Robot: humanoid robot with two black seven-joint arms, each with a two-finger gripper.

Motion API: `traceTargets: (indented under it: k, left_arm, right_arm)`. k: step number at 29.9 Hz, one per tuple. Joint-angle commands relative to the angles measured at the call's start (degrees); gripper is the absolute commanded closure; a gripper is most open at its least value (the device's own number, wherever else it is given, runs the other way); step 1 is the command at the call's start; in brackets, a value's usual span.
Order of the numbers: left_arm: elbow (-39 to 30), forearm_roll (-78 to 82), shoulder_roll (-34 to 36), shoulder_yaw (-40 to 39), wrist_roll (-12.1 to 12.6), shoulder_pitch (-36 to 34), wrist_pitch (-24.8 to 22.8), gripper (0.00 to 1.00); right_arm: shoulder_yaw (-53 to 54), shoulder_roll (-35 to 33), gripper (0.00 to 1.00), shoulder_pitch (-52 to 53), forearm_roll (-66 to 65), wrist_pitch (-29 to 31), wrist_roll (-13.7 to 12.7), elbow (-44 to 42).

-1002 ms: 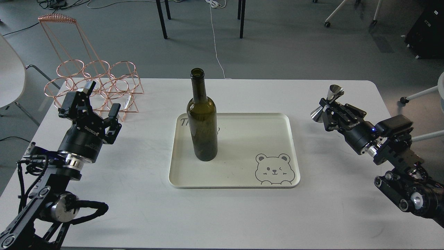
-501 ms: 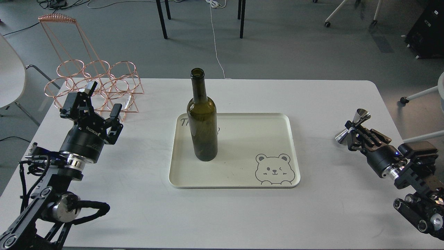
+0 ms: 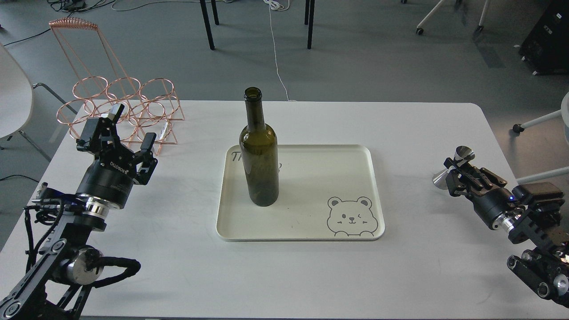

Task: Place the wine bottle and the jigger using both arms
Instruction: 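Lift the jigger with the right gripper and carry it off the tray, then set the jigger down on the table and open the right gripper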

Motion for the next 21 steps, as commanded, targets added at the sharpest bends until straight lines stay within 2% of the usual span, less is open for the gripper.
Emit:
traceTargets:
  k: [1, 7, 9, 16, 21]
  left_arm:
    - [0.0, 0.0, 0.0, 0.0, 0.0, 0.0, 0.0, 0.02]
    - [0.0, 0.0, -0.1, 0.1, 0.0, 0.0, 0.0, 0.02]
    - [0.0, 0.0, -0.1, 0.0, 0.0, 0.0, 0.0, 0.02]
    - [0.0, 0.0, -0.2, 0.1, 0.0, 0.0, -0.1, 0.02]
    - [0.0, 0.0, -0.2, 0.1, 0.0, 0.0, -0.1, 0.02]
  right_arm:
    - [-0.4, -0.1, 0.43, -0.1, 0.1, 0.0, 0.0, 0.7]
    - [-1.7, -4.1, 0.16, -1.6, 0.6, 0.0, 0.0, 4.0]
    - [-2.1, -6.3, 0.12, -2.4, 0.7, 0.0, 0.0, 6.4]
    - [-4.5, -15.3, 0.11, -6.5, 5.0, 0.0, 0.0, 12.5]
    - [-14.4, -21.5, 0.11, -6.6, 19.5, 0.0, 0.0, 24.4]
